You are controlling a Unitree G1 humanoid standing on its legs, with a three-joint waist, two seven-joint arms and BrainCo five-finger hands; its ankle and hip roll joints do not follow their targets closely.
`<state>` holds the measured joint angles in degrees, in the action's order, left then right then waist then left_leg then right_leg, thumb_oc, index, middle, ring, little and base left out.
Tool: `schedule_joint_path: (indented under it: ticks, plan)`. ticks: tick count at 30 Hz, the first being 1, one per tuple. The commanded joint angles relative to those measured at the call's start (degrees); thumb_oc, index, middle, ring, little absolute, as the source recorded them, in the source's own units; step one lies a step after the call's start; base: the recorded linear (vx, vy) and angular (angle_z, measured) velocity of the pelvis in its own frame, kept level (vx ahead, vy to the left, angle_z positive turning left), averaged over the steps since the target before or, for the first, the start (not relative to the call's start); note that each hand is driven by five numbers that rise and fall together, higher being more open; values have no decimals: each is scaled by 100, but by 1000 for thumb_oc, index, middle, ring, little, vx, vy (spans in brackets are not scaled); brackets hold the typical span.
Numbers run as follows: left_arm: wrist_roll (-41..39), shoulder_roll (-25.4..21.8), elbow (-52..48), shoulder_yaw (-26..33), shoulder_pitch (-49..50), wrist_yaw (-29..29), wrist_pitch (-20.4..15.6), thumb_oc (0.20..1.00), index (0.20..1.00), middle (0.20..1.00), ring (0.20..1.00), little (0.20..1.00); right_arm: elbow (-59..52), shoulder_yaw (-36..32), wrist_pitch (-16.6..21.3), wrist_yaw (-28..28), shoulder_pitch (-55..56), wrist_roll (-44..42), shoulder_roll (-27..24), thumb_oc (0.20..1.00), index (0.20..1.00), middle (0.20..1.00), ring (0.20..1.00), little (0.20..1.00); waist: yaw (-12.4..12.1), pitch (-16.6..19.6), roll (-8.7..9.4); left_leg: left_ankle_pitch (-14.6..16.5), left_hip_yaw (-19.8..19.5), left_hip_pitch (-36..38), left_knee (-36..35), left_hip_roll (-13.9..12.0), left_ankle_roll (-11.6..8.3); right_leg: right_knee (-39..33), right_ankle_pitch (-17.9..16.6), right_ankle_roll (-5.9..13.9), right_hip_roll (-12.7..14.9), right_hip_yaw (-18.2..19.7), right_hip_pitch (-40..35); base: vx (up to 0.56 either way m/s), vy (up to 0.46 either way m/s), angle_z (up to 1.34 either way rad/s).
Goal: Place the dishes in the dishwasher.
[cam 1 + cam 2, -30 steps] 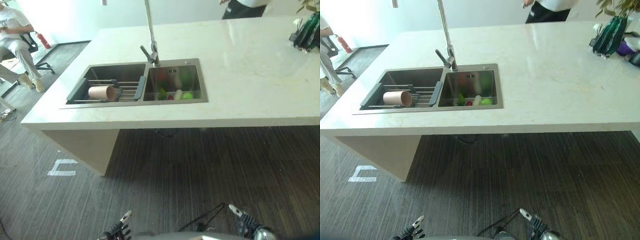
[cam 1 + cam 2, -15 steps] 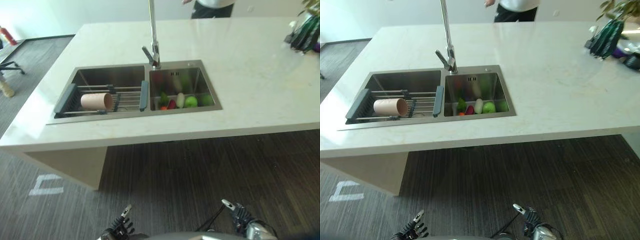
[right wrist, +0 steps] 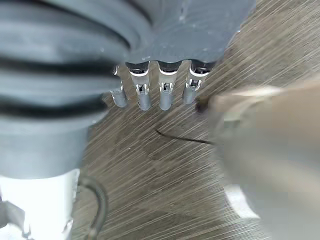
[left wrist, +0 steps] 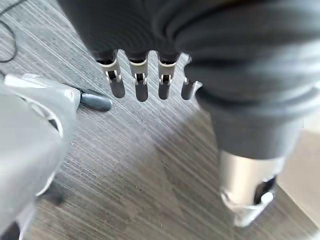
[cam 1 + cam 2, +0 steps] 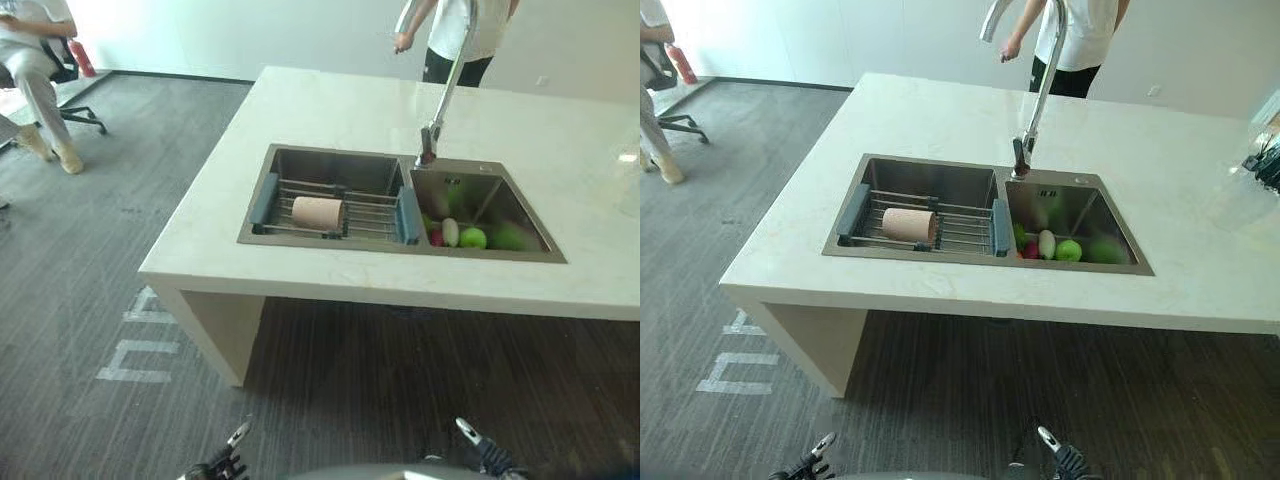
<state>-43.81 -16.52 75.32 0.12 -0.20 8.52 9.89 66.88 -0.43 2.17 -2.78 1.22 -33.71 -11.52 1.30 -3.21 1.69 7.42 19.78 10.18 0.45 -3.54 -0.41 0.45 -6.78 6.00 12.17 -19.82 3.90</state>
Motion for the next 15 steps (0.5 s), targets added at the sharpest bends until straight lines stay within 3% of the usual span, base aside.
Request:
schedule_joint_path:
  ticks: [1,6,10,11,12,14,15]
  plan:
    - [242,49,89,208,-323,1,-22,1000,1000,1000,1000,1000,159,-84,92,-30,-282,-46,-241,1000,1000,1000,1000,1000,-77,-67,74,-899,-314,-655,-545,-978,-732,-545,211,653,544,-112,-726,133,-98,-5]
    - [622,30,128,250,-295,-114,-122,1000,1000,1000,1000,1000,252,-13,-39,-180,-166,157,-149,1000,1000,1000,1000,1000,-82,16,42,-901,-102,-551,-545,-1055,-720,-545,243,681,472,-222,-766,126,-222,4]
    - [943,124,121,414,-91,-282,-393,1000,1000,1000,1000,1000,288,40,-249,-409,-220,144,-118,1000,1000,1000,1000,1000,-142,-7,-4,-1074,47,-324,-516,-1214,-883,-545,407,500,138,-128,-908,172,-317,-4]
    - [1186,170,98,439,-34,-235,-444,1000,1000,1000,1000,1000,242,44,-362,-444,-225,318,-125,1000,1000,1000,1000,1000,-173,-55,13,-958,51,-395,-148,-1192,-923,-545,423,457,110,-100,-950,177,-313,-30]
    - [1318,228,16,351,-20,-226,-494,1000,1000,1000,1000,1000,177,119,-496,-412,-242,439,-185,1000,1000,1000,1000,1000,-252,-162,9,-843,-210,-797,567,-1101,-971,-545,474,387,83,-15,-1009,83,-147,-39]
    - [902,301,-67,208,-12,-342,-487,1000,1000,1000,1000,1000,199,260,-614,-323,-349,403,-253,1000,1000,1000,1000,1000,-305,-240,-79,-1070,-364,-1032,282,-1167,-1007,-545,538,392,43,106,-1024,54,41,-41]
    - [829,322,-110,200,-39,-359,-433,1000,1000,1000,1000,1000,237,303,-651,-314,-397,392,-275,1000,1000,1000,1000,1000,-277,-284,-124,-1246,-215,-951,-28,-1297,-1023,-545,550,399,46,76,-1037,39,150,-41]
